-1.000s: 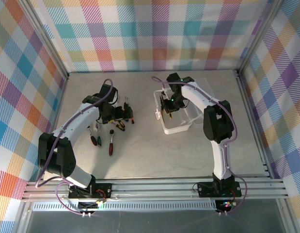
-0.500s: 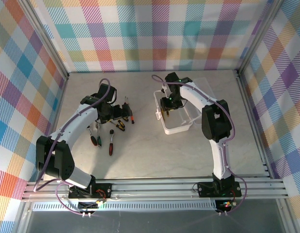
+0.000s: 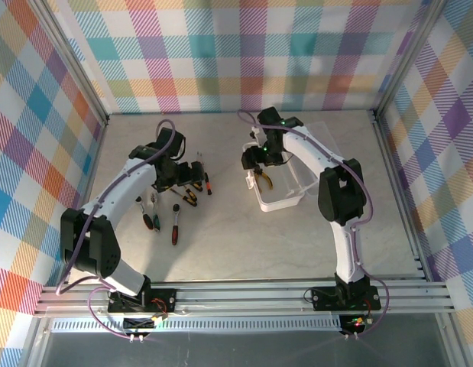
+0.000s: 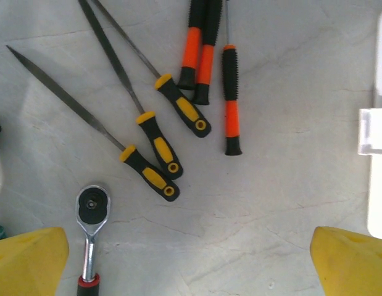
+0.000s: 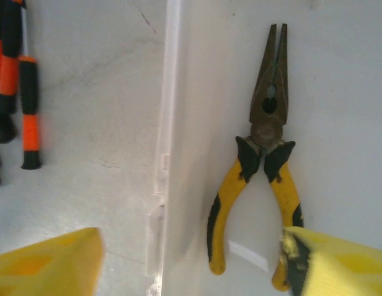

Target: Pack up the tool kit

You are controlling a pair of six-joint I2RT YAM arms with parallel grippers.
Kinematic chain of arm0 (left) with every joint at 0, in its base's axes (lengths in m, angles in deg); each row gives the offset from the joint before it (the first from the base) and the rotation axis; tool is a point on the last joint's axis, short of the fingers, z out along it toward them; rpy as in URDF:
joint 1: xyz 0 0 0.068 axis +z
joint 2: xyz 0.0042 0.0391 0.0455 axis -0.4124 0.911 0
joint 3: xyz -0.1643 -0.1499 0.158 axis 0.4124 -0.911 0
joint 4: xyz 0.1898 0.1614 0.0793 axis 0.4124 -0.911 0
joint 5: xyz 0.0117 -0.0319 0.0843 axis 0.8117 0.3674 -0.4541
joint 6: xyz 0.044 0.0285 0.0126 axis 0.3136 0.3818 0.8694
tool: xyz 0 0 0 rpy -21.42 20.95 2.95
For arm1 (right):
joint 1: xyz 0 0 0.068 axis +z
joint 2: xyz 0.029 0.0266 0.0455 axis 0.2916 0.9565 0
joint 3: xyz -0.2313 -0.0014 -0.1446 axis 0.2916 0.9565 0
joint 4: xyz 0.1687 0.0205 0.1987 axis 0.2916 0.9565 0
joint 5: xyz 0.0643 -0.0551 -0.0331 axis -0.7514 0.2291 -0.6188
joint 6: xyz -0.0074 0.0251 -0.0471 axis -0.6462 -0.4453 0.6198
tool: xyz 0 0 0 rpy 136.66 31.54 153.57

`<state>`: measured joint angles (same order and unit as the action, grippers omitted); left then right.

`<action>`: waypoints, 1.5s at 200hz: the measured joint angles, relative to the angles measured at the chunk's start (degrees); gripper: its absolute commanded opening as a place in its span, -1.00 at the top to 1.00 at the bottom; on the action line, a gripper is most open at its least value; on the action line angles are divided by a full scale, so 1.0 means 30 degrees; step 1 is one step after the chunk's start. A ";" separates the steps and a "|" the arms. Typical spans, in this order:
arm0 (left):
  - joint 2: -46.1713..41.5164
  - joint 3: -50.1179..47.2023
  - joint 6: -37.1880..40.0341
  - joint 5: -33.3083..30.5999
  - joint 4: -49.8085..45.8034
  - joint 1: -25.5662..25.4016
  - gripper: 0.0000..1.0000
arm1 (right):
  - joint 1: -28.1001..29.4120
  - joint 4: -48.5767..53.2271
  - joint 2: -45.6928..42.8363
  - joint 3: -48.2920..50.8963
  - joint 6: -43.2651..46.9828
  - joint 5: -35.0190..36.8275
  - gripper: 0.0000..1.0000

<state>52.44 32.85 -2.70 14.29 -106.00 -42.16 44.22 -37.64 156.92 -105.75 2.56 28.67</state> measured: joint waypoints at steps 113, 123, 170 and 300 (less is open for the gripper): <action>-0.0080 -0.3344 0.0087 -0.1122 -0.0109 0.0568 -0.91 | 0.3789 -0.0058 -0.6441 0.4284 -0.0240 0.1027 -0.98; -0.0189 -0.3752 0.0219 -0.1290 -0.0109 0.0670 -0.84 | 0.3993 -0.0153 -0.6681 0.5311 -0.0430 0.1071 -0.98; 0.0954 -0.4182 0.0707 -0.1676 0.0714 0.0758 -0.47 | 0.3876 0.0124 -0.7278 0.7577 -0.1180 0.2062 -0.98; 0.4940 -0.3016 0.1617 -0.1326 0.1683 0.0984 0.33 | 0.3774 0.0117 -0.8459 0.7708 -0.1362 0.2871 -0.98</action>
<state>67.26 23.80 2.16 10.32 -100.95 -39.20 55.54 -37.29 131.54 -82.63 -1.53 37.28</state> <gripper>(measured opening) 0.379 0.991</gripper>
